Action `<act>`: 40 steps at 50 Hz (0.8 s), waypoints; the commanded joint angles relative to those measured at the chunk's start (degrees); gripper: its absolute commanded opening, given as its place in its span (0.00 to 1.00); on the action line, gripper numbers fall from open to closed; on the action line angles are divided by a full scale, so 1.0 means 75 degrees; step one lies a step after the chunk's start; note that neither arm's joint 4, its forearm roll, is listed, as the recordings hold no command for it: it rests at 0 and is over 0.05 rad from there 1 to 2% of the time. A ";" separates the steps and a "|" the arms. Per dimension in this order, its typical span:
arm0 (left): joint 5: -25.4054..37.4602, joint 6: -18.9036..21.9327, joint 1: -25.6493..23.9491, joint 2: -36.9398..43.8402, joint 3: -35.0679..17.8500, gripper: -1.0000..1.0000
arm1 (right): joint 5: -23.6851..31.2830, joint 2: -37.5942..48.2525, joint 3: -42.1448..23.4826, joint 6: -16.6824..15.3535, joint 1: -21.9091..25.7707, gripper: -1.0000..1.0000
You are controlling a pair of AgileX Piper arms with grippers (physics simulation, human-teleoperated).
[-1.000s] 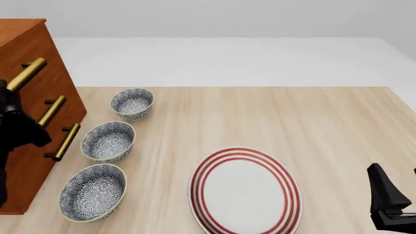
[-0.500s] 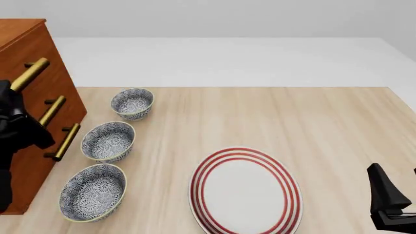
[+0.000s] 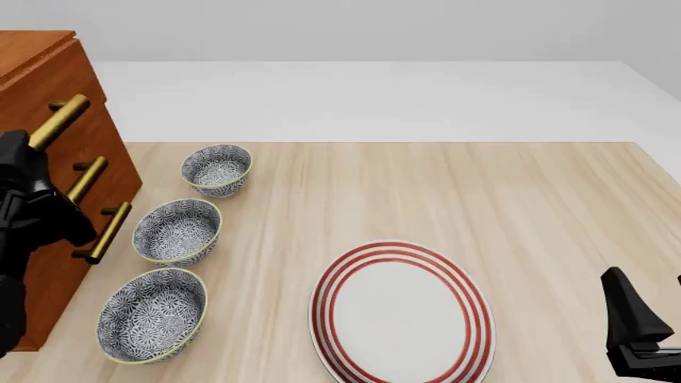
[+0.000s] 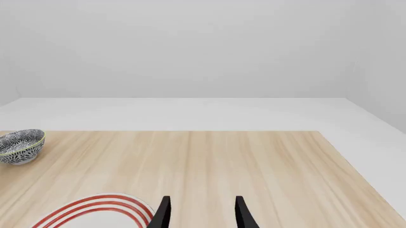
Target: Open the top drawer of the cabinet.
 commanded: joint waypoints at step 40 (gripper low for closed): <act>0.0399 0.0660 -0.1133 0.0969 -0.0375 0.00 | 0.0000 0.0000 0.0000 0.0001 0.0000 1.00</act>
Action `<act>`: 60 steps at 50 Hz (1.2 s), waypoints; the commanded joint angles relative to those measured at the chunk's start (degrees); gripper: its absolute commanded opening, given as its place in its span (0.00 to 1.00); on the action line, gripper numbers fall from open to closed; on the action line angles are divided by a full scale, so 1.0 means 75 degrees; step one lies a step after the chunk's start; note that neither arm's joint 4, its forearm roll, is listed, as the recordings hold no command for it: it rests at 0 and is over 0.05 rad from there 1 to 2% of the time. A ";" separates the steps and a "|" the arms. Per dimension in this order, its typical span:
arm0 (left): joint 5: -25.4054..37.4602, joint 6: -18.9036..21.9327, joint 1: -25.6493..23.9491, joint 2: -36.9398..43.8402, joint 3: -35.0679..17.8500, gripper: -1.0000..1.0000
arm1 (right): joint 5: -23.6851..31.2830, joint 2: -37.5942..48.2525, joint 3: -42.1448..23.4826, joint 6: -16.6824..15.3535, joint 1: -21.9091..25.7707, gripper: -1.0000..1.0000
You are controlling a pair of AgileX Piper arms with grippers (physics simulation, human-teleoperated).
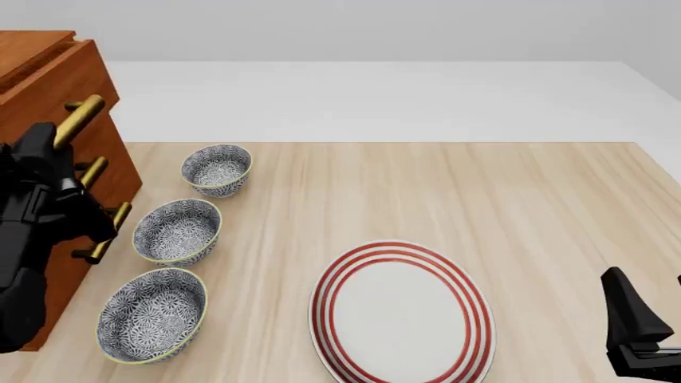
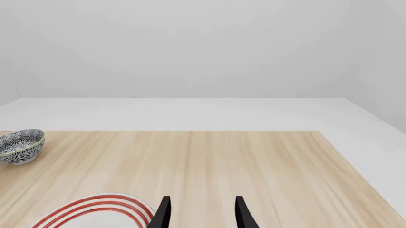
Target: Open the top drawer of the cabinet.
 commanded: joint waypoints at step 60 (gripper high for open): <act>0.0777 0.0110 -0.0698 0.0197 0.0095 0.00 | 0.0000 -0.0001 0.0000 0.0001 -0.0001 1.00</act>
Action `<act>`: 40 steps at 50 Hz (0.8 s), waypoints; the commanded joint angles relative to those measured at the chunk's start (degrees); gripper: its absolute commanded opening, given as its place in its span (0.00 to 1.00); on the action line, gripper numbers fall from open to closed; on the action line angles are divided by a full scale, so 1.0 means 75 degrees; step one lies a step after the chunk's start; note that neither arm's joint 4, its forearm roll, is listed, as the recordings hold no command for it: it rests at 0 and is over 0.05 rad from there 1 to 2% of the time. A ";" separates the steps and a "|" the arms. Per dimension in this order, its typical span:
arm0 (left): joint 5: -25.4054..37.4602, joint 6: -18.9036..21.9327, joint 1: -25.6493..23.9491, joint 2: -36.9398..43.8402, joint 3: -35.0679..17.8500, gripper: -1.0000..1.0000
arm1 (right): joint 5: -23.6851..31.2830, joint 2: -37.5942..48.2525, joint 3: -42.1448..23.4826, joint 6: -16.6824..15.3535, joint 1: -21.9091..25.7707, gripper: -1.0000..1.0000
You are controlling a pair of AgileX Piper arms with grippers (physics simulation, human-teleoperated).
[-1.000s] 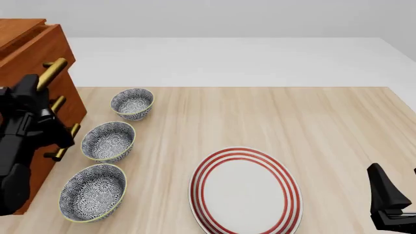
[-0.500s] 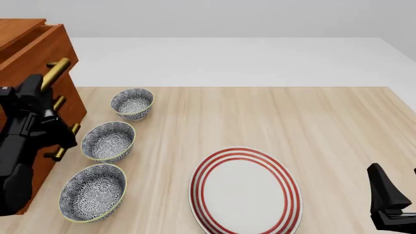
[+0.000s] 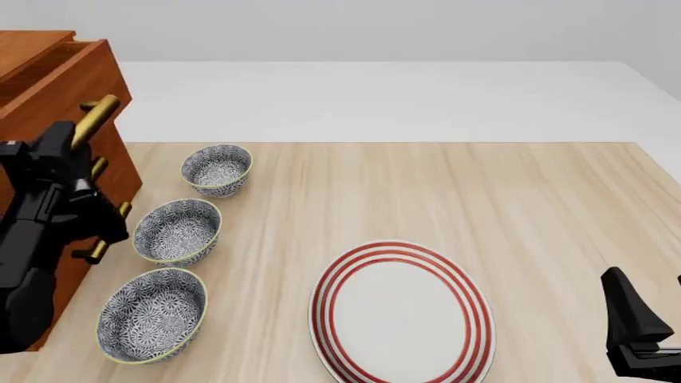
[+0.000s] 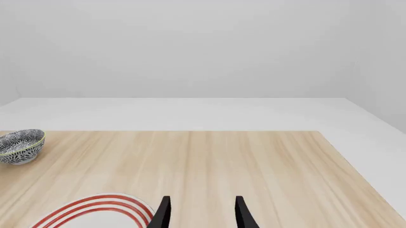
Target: Open the top drawer of the cabinet.
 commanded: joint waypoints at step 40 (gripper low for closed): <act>0.6347 -0.0838 -0.1183 -0.6983 0.0473 1.00 | 0.0000 -0.0001 0.0000 -0.0001 0.0000 1.00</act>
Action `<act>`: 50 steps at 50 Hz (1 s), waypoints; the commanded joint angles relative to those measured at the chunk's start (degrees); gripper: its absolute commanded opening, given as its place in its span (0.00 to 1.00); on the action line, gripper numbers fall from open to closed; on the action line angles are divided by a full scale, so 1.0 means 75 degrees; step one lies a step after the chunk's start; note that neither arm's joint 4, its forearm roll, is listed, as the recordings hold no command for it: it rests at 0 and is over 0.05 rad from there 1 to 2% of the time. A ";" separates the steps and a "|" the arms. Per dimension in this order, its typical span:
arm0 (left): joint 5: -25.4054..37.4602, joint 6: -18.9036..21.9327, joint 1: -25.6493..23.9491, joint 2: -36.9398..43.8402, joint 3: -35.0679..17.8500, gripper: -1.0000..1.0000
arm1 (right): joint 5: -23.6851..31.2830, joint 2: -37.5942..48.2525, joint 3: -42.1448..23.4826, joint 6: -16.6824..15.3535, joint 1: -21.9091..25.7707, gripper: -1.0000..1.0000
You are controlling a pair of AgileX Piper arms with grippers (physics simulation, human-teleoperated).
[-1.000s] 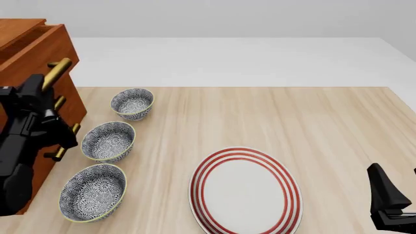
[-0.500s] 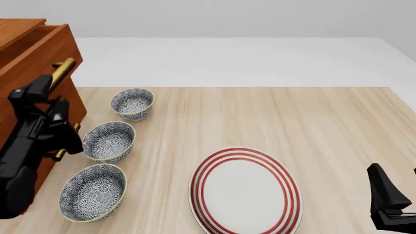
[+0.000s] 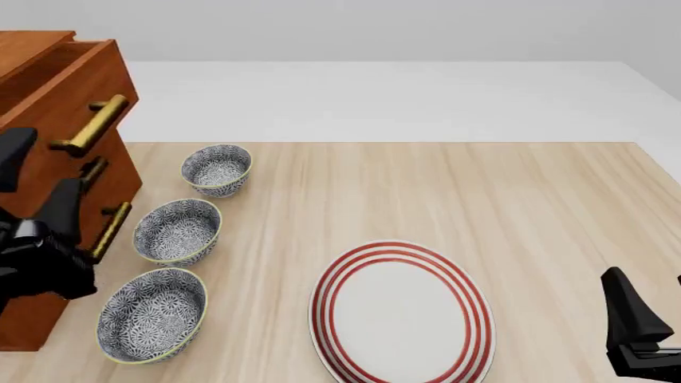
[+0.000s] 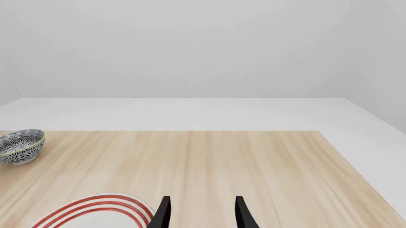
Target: Open the top drawer of the cabinet.
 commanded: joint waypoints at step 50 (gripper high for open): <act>0.9090 -0.8485 0.0697 -0.1364 -0.5797 1.00 | 0.0000 0.0000 0.0000 -0.0001 -0.0001 1.00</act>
